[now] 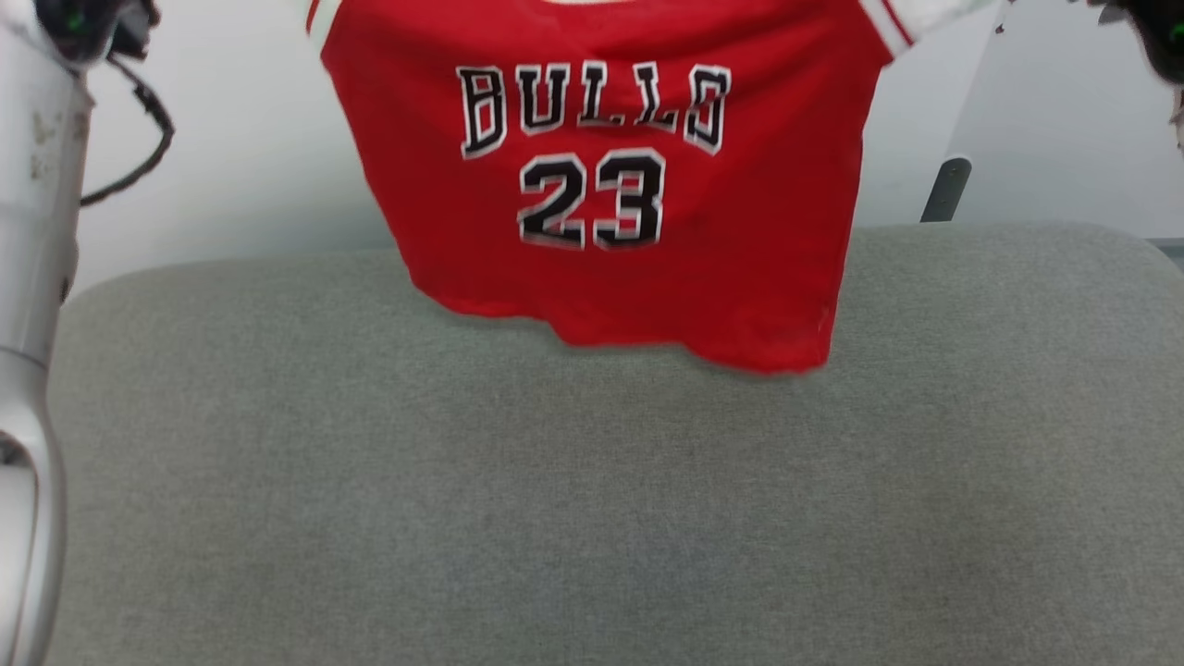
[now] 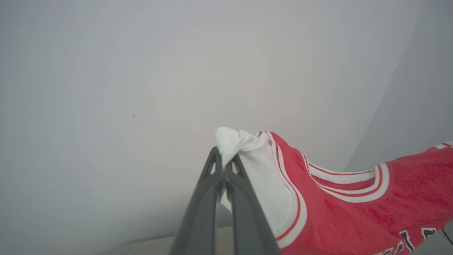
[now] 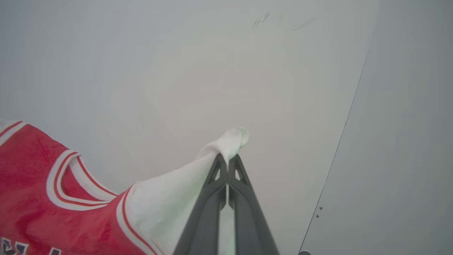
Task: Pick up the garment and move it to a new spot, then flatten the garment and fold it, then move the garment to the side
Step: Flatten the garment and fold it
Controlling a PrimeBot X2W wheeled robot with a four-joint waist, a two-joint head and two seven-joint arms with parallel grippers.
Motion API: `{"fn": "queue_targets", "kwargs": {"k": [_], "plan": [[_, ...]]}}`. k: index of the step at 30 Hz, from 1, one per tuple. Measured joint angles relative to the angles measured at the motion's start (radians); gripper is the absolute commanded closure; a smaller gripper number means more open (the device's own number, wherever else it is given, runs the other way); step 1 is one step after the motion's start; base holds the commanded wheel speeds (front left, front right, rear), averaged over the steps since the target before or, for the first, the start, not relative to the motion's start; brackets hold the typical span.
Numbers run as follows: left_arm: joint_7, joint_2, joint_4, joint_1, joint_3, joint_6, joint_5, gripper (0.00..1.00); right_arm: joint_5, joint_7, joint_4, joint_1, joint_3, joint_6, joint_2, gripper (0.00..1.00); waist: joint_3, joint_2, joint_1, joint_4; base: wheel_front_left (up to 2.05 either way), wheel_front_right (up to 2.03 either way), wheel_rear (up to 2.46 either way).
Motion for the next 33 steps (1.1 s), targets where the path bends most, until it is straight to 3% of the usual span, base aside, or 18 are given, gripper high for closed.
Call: {"fn": "queue_targets", "kwargs": {"k": [14, 23, 33], "plan": [[-0.106, -0.023, 0.035, -0.150, -0.035, 0.000, -0.028, 1.00, 0.030, -0.155, 0.103, -0.162, 0.092, 0.000, -0.028, 1.00, 0.078, 0.0000, 0.0000, -0.009, 0.00, 0.00, 0.00], [-0.212, -0.043, 0.051, -0.338, -0.053, 0.000, 0.004, 1.00, -0.016, -0.298, 0.132, -0.320, 0.139, 0.000, -0.060, 1.00, 0.241, 0.0000, 0.0000, -0.011, 0.00, 0.00, 0.00], [-0.370, -0.080, 0.050, -0.560, -0.047, 0.000, 0.016, 1.00, -0.137, -0.430, 0.191, -0.525, 0.094, 0.000, -0.096, 1.00, 0.476, 0.0000, 0.0000, -0.010, 0.00, 0.00, 0.00]]}}
